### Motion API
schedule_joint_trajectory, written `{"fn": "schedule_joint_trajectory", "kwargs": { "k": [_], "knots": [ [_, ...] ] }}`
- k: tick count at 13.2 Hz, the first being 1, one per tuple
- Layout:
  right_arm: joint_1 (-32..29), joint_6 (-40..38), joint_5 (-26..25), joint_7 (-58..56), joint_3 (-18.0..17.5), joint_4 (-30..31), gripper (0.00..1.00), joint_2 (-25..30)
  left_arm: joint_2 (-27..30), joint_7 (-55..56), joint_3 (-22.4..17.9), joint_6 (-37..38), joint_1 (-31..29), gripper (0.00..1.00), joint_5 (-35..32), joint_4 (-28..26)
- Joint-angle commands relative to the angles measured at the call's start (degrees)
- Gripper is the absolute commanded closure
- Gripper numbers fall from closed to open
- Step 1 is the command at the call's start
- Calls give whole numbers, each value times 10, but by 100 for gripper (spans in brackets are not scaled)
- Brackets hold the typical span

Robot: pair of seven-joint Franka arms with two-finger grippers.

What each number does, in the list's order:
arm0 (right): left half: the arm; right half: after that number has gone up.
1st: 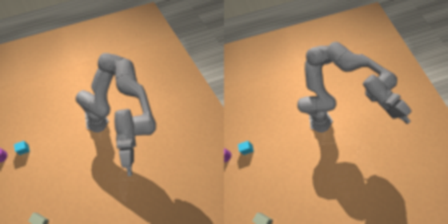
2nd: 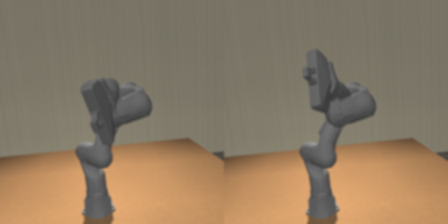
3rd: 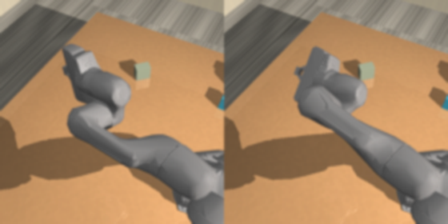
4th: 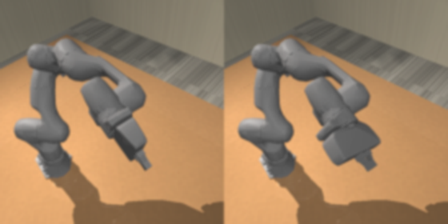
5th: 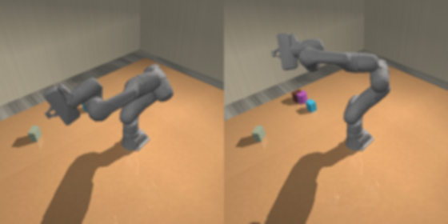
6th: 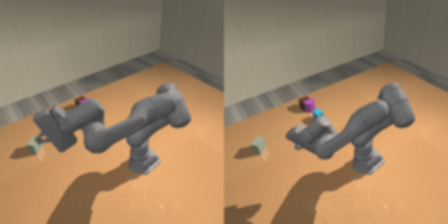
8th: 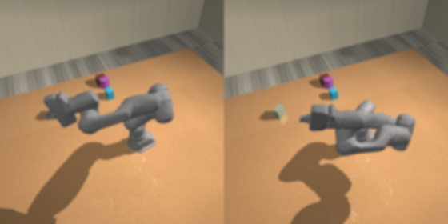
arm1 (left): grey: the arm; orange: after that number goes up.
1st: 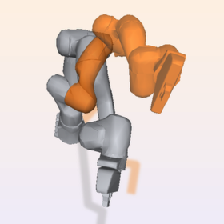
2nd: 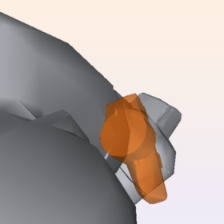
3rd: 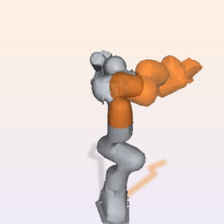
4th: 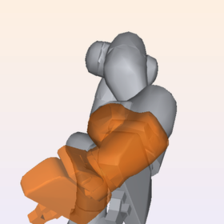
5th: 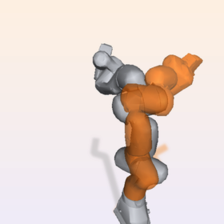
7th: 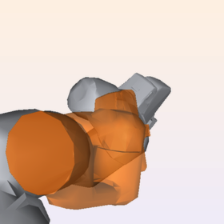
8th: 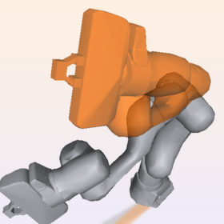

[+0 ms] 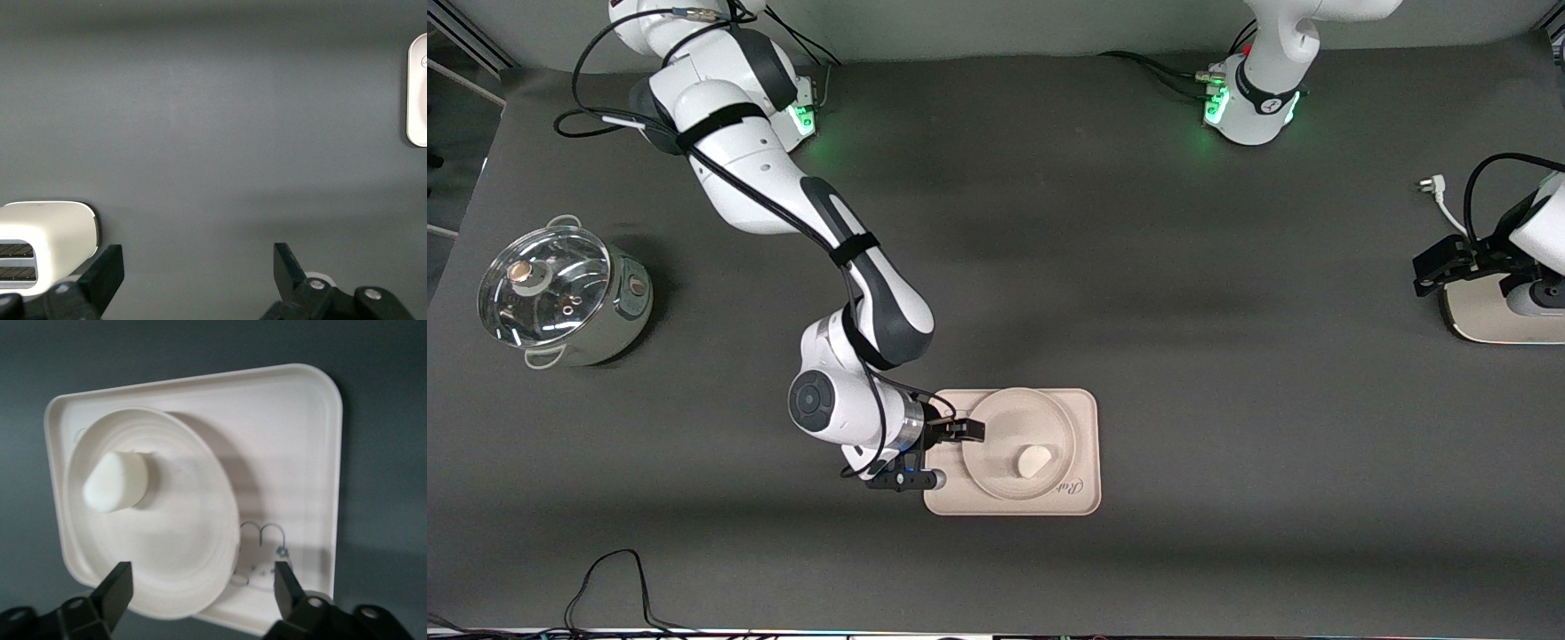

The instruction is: Place bun in plate and plate on tray

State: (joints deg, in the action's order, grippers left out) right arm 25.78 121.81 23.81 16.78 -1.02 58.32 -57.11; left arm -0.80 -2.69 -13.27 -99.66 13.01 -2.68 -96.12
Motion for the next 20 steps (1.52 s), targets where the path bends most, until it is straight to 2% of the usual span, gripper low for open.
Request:
{"fn": "schedule_joint_trajectory", "kwargs": {
  "k": [1,3,5,7,8,10,12,14,17,20],
  "knots": [
    [-4,-90,-7,28,15,27,0,92,0,4,-2,11,4,0,-6,10],
    [-5,-123,-29,31,23,112,0,201,1,4,-1,11,4,0,-6,10],
    [-14,-141,-89,30,23,215,0,319,1,4,-2,11,4,0,-5,12],
    [-48,-190,-104,24,19,310,0,437,2,0,-2,16,3,0,-4,19],
    [-67,-217,-125,15,16,341,0,486,2,-2,-3,31,2,0,-2,25],
    [-119,-301,-182,-74,15,352,0,548,4,-5,-3,45,2,0,-1,35],
    [-164,-313,-212,-180,24,349,0,559,5,-6,-4,50,2,0,0,36],
    [-172,-313,-241,-222,53,343,0,561,5,-6,-4,49,2,0,0,36],
    [-172,-311,-244,-246,96,334,0,561,5,-6,-4,49,2,0,0,36],
    [-172,-309,-267,-243,100,334,0,561,5,-6,-4,50,2,0,0,36]
  ]
}}
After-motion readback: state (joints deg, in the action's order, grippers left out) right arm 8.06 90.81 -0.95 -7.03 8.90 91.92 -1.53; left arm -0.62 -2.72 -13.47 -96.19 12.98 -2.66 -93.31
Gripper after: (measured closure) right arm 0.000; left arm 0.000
